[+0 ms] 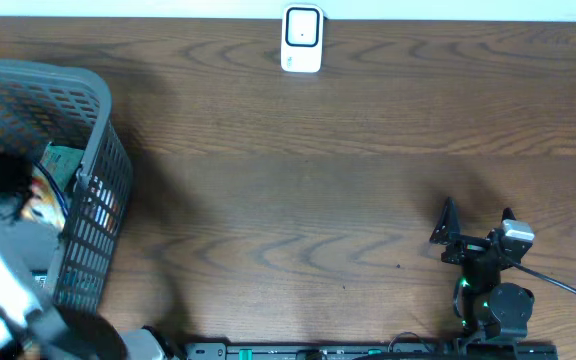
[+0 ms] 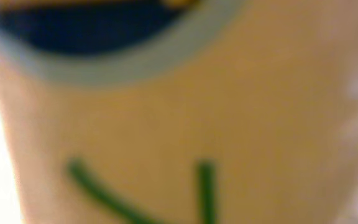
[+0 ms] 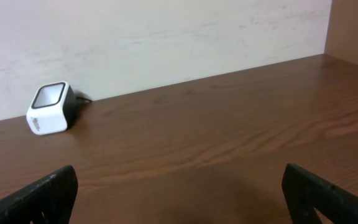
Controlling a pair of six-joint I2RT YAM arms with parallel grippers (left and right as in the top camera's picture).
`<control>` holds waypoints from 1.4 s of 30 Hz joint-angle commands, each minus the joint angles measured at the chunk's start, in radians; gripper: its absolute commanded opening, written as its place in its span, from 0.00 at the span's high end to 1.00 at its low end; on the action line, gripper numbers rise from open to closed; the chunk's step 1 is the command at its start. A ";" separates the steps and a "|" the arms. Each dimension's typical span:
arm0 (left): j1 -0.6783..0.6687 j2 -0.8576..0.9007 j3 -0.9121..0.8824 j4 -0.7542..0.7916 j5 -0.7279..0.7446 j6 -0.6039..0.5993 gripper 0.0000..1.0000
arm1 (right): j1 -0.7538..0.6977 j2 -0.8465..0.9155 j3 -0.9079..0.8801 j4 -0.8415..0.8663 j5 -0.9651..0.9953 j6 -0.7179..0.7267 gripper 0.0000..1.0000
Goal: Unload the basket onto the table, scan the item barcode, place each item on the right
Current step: 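Lift the snack bag out and place it on the table center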
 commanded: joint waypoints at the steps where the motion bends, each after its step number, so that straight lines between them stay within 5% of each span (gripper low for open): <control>1: -0.001 -0.173 0.049 0.053 0.175 0.012 0.93 | 0.006 -0.006 -0.002 -0.002 0.006 0.010 0.01; 7: -0.138 -0.430 0.049 0.273 0.419 -0.002 0.93 | 0.006 -0.006 -0.002 -0.002 0.006 0.010 0.01; 15: -0.618 -0.431 0.036 0.308 0.363 0.072 0.93 | 0.006 -0.006 -0.002 -0.002 0.006 0.010 0.01; 23: -1.006 -0.215 0.000 0.140 0.011 0.093 0.92 | 0.006 -0.006 -0.002 -0.002 0.006 0.010 0.01; 32: -1.235 0.169 0.000 0.093 -0.317 0.148 0.93 | 0.006 -0.006 -0.002 -0.002 0.006 0.010 0.01; 42: -1.340 0.487 0.000 0.134 -0.347 0.149 0.92 | 0.006 -0.006 -0.002 -0.002 0.006 0.010 0.01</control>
